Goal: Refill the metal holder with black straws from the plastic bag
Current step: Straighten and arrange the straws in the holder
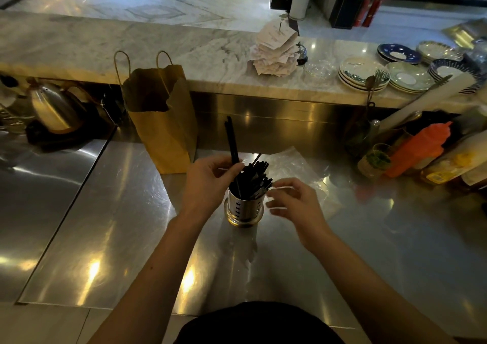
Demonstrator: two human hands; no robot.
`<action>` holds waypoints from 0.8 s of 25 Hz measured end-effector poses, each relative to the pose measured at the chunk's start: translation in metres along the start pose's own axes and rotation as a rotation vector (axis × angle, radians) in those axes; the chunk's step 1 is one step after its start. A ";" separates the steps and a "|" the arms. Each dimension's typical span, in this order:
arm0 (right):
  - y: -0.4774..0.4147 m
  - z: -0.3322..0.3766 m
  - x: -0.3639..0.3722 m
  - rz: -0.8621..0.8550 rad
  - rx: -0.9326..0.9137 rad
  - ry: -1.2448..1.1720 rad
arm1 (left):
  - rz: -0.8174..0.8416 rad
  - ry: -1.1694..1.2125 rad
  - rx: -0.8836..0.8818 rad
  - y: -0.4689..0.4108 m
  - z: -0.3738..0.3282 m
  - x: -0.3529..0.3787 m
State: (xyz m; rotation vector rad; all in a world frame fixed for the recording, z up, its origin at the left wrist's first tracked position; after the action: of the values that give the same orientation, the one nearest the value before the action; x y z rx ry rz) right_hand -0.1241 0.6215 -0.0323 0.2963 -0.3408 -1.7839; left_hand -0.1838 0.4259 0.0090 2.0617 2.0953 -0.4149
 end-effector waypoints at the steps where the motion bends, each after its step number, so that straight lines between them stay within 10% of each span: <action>1: -0.007 0.007 -0.009 -0.045 -0.059 0.046 | -0.026 -0.057 0.019 0.000 0.006 0.001; 10: -0.039 -0.003 -0.026 -0.114 -0.152 0.142 | -0.185 -0.193 0.155 0.003 0.029 0.020; 20: -0.084 0.007 -0.003 0.016 -0.220 0.439 | 0.006 -0.479 -0.005 -0.009 0.063 0.054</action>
State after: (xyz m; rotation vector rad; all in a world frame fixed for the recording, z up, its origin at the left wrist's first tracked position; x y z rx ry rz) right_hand -0.2016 0.6441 -0.0577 0.5127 0.1642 -1.6688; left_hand -0.1984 0.4573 -0.0667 1.7430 1.7963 -0.8086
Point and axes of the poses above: each hand's wrist, its own y-axis away from the middle knuckle, its own x-axis out of the palm, z = x × y, the point moved 9 cm from there along -y, towards the middle knuckle, and after that the axes turned 2 degrees about -z, right-handed, at the moved point
